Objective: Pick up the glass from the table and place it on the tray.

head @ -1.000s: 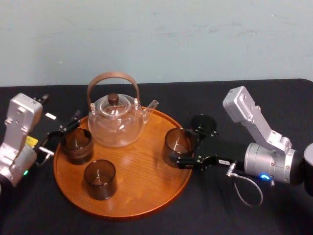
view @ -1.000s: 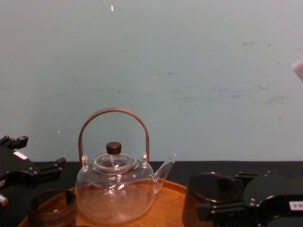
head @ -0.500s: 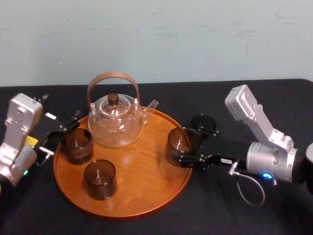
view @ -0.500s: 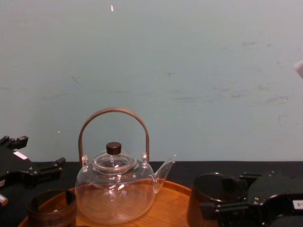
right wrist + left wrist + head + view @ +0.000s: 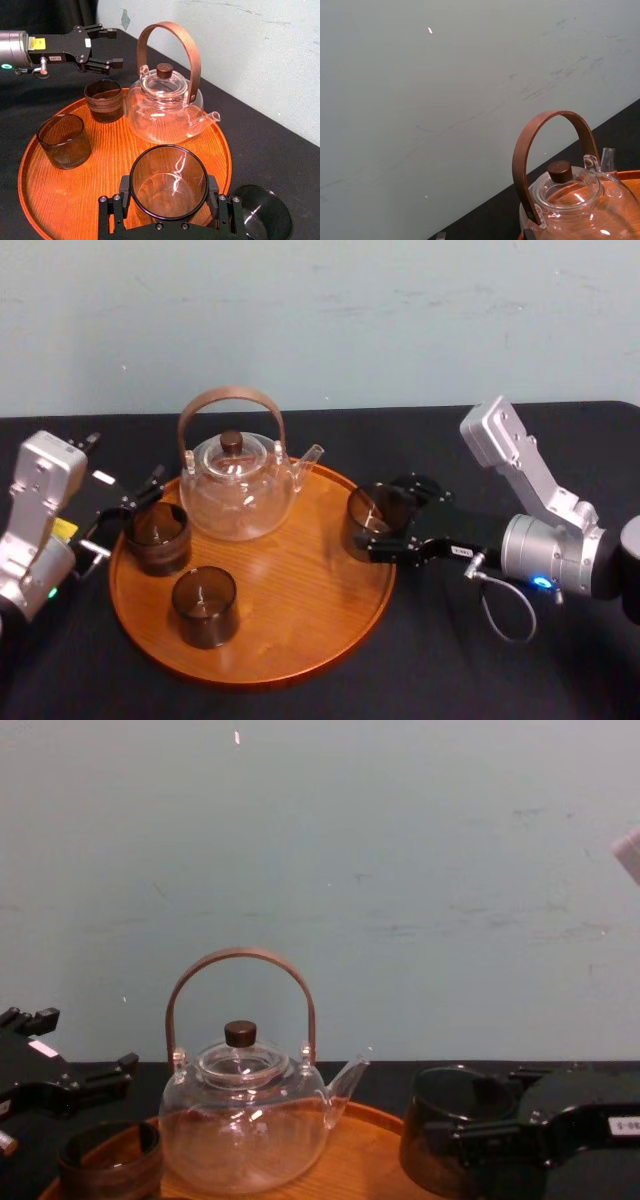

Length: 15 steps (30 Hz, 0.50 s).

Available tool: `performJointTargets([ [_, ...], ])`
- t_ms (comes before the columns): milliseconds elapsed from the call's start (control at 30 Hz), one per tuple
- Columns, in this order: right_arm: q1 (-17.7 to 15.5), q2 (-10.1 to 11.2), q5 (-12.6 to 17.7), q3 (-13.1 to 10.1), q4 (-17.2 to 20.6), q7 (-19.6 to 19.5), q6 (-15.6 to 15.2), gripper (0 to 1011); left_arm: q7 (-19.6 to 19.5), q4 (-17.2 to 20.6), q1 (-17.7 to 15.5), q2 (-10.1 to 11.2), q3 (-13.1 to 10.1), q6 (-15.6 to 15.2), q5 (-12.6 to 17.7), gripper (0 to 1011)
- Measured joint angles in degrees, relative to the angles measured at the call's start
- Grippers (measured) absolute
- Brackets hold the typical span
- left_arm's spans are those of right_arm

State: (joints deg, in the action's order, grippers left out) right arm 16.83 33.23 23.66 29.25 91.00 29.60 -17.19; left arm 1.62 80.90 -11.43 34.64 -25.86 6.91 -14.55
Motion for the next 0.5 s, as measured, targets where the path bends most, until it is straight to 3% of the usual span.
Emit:
performJointTargets([
  [500, 1.5, -1.2, -1.7, 3.6, -1.2, 2.4, 1.3, 901, 0.0, 0.0, 0.0, 0.0, 0.0, 0.0, 0.0, 1001],
])
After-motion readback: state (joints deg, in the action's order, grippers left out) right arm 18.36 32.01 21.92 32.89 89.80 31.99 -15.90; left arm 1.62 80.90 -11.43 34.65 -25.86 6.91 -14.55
